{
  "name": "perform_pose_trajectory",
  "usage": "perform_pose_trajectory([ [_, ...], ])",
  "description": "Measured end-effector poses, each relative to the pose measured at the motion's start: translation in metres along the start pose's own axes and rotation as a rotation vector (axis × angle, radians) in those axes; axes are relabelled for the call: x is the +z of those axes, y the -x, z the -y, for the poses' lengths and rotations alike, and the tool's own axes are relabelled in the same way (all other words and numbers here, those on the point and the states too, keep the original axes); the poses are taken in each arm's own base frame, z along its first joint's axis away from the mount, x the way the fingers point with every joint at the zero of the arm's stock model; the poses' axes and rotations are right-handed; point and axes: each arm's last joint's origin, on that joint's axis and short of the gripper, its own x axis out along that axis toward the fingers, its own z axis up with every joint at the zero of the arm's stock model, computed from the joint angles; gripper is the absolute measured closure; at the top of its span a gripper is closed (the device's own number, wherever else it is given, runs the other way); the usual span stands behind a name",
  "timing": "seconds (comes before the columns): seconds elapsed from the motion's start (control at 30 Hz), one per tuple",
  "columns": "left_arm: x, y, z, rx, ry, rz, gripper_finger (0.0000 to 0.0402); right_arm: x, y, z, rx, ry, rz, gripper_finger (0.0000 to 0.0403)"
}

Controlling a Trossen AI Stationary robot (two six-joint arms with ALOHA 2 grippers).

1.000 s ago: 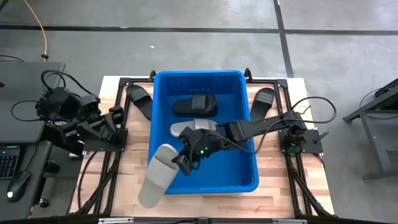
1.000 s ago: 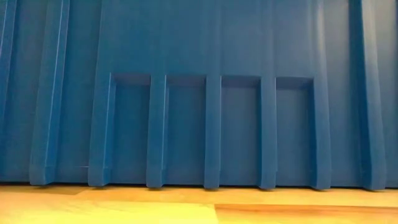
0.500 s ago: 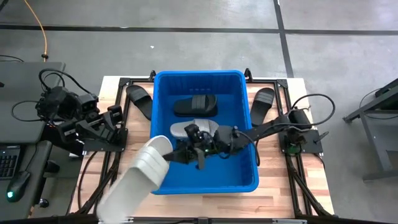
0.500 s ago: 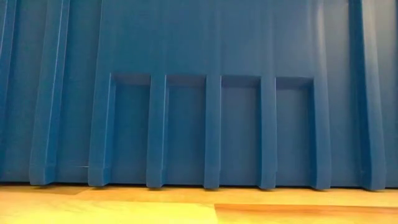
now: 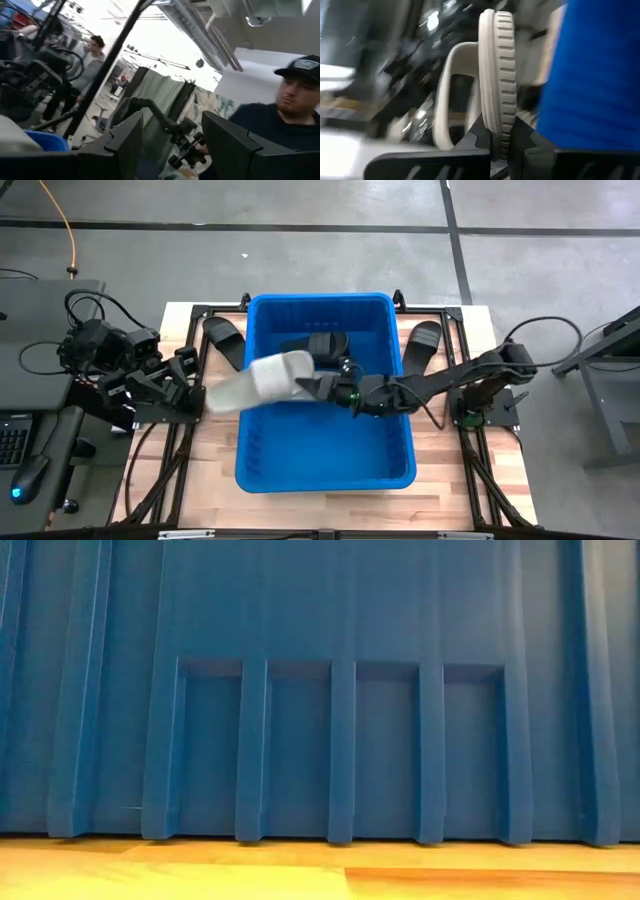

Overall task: Pick and place slides into bin
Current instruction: Put the gray slide into the blue bin

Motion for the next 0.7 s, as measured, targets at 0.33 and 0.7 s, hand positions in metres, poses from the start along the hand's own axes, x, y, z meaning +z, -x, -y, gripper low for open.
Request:
perform_pose_trajectory([
  [0.33, 0.002, 0.000, -0.003, 0.083, -0.009, 0.057, 0.0208, 0.015, 0.032, -0.001, -0.517, -0.036, 0.077, 0.0403],
  [0.7, 0.002, 0.000, -0.003, 0.098, -0.008, 0.070, 0.0208, 0.023, 0.017, 0.027, -0.710, -0.048, 0.062, 0.0403],
])
